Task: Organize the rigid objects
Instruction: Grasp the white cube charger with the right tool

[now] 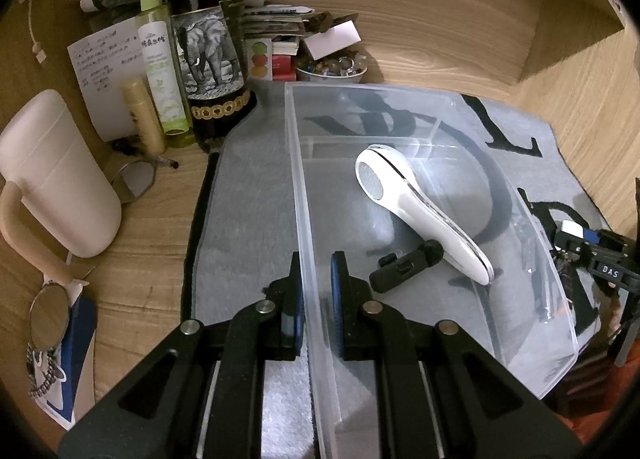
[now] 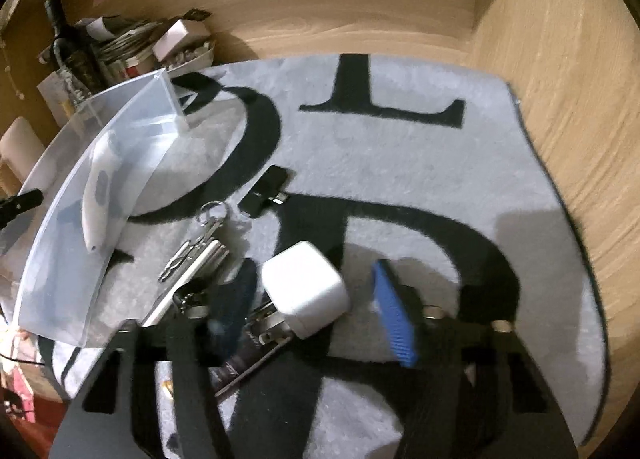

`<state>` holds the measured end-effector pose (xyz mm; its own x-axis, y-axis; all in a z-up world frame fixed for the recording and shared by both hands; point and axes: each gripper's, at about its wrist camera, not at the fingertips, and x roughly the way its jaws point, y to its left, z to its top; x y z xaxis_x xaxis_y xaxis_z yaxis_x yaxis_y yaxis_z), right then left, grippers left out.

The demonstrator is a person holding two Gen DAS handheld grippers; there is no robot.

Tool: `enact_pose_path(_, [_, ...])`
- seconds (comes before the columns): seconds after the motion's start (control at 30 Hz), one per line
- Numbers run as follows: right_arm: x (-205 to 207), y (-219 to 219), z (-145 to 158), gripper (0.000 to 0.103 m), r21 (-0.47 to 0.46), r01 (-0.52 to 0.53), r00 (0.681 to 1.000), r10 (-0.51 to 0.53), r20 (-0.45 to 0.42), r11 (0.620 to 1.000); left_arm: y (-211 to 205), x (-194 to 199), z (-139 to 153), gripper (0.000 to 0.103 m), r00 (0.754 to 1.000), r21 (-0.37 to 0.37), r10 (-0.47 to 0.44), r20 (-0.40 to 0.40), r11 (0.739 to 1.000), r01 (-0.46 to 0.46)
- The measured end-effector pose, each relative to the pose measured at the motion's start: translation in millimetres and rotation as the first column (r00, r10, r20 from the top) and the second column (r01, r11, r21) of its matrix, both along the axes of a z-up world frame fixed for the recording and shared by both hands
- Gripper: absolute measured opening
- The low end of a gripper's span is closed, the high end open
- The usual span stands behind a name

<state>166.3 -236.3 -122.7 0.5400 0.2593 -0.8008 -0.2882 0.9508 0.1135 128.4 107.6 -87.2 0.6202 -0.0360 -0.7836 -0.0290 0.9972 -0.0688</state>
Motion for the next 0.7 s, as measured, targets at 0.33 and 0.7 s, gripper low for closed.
enact_pose_path(0.33, [1,1,12,0.027,0.025,-0.006,0.998,0.005,0.066,1.0,-1,0,0,0.011,1.0,-0.002,0.008,0.0,1.0,-0.008])
enact_pose_path(0.7, [6,13,50,0.027,0.071,-0.045,0.984,0.032,0.173,0.996,0,0,-1,0.011,1.0,-0.003,0.015,-0.001,1.0,-0.015])
